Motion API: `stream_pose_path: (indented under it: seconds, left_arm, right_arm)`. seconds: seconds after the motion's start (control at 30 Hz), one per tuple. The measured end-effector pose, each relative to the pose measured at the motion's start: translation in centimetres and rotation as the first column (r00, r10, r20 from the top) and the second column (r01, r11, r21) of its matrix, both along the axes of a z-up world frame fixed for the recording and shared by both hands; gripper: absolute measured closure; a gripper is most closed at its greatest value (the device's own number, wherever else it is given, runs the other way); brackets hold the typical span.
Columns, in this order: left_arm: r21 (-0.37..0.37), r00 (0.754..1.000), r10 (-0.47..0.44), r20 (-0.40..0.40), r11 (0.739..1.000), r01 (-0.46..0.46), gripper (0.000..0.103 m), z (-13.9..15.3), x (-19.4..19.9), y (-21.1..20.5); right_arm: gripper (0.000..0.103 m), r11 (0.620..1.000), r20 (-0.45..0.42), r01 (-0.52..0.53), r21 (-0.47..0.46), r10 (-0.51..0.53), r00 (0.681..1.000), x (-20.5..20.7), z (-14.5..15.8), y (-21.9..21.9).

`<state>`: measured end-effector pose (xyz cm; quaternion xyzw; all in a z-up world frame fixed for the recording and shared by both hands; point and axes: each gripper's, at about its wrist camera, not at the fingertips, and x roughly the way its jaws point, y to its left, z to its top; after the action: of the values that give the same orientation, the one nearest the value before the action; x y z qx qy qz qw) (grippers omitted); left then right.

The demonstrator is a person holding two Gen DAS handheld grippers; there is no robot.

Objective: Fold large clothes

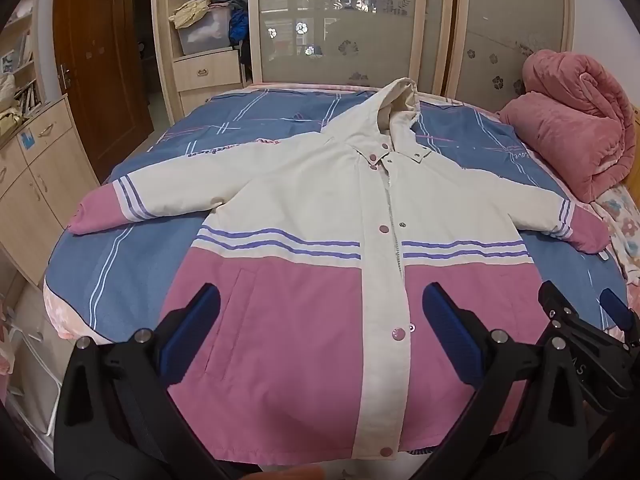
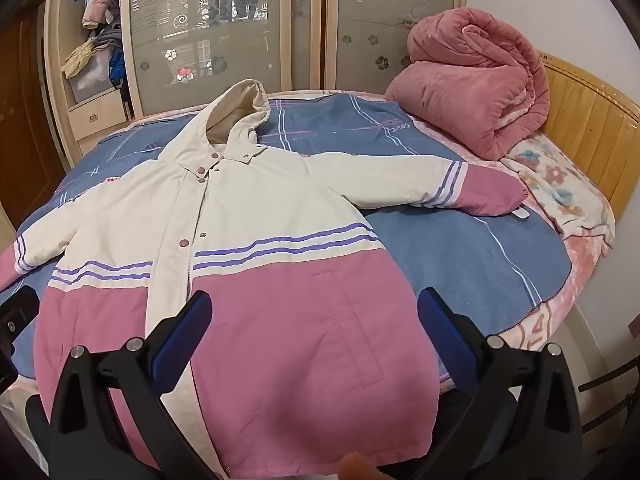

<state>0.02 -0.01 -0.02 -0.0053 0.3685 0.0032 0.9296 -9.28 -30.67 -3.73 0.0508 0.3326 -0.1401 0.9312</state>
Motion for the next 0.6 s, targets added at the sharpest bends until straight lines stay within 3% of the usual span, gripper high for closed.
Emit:
stream_pose_path:
  seconds: [0.6]
  left_arm:
    - [0.006, 1.000, 0.001, 0.009, 1.000, -0.001, 0.002, -0.03, 0.08, -0.02]
  right_arm:
    - [0.001, 1.000, 0.004, -0.008, 0.009, 0.008, 1.000, -0.07, 0.15, 0.57]
